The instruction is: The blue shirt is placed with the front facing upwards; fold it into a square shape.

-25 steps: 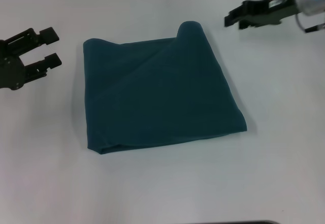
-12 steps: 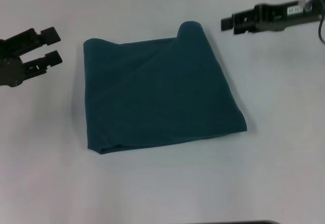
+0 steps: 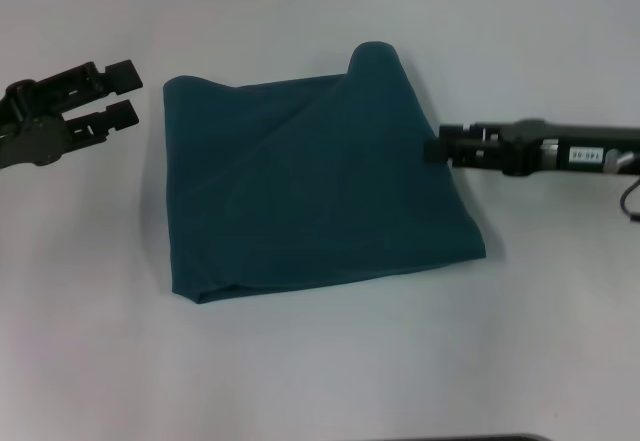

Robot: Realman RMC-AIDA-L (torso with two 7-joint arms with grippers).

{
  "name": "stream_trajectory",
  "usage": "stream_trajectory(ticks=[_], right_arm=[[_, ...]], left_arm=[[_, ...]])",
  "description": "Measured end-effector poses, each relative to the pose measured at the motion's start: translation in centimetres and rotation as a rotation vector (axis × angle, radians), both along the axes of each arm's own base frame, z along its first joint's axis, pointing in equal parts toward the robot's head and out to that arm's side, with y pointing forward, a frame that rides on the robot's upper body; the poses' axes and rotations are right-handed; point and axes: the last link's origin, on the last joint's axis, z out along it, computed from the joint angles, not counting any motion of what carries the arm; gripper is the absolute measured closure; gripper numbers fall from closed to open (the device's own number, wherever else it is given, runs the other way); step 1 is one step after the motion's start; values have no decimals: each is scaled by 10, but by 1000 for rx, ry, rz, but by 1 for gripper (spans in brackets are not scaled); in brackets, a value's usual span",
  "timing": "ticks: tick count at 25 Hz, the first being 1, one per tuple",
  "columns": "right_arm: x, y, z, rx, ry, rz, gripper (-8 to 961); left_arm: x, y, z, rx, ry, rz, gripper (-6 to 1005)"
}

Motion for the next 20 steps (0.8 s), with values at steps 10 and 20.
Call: stream_trajectory(ticks=[10, 20], right_arm=[[-2, -15, -36, -115, 39, -41, 370], [-3, -4, -50, -174, 2, -142, 369]], left_arm=[[-4, 5, 1, 3, -2, 56, 202], [-2, 8, 0, -1, -11, 68, 202]])
